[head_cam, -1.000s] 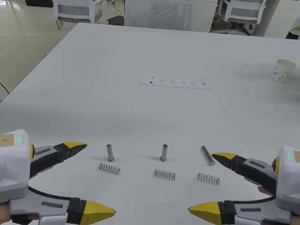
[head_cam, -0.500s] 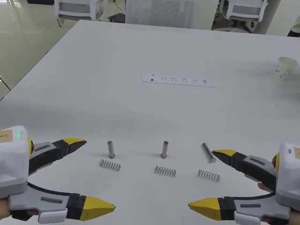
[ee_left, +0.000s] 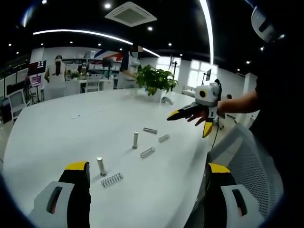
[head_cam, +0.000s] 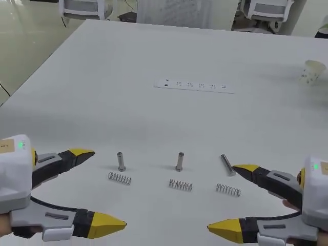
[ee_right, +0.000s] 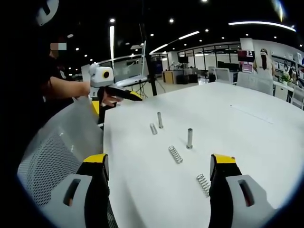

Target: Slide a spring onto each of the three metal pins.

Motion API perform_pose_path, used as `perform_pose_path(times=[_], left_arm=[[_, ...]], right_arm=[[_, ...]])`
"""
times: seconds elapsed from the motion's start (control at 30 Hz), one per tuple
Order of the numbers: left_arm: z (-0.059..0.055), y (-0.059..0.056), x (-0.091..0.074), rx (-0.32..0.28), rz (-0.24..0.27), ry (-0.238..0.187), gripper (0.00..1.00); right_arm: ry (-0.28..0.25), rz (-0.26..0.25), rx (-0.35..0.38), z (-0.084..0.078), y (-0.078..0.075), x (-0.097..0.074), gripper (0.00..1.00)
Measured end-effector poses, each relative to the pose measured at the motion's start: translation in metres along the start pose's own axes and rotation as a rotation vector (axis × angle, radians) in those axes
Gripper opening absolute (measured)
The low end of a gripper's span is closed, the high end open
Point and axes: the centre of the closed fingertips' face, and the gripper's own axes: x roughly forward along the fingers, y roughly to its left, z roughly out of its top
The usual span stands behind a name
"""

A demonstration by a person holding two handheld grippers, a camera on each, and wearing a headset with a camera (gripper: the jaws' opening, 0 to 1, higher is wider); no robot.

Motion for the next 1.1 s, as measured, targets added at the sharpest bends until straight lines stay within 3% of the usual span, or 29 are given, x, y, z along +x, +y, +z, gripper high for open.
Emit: perform_pose_path(times=[0.53,0.87,1.1], left_arm=[[-0.003,0.003,-0.001,0.036,-0.012,0.018,0.98],[0.0,0.006,0.0,0.021,-0.005,0.01,0.98],[0.0,0.007,0.0,0.018,-0.004,0.012,0.98]], right_arm=[[0.015,0.016,0.001,-0.001,-0.001,0.004,0.87],[0.051,0.031,-0.017,0.0,-0.003,0.007,0.85],[0.073,0.014,-0.002,0.001,-0.015,0.008,0.8]])
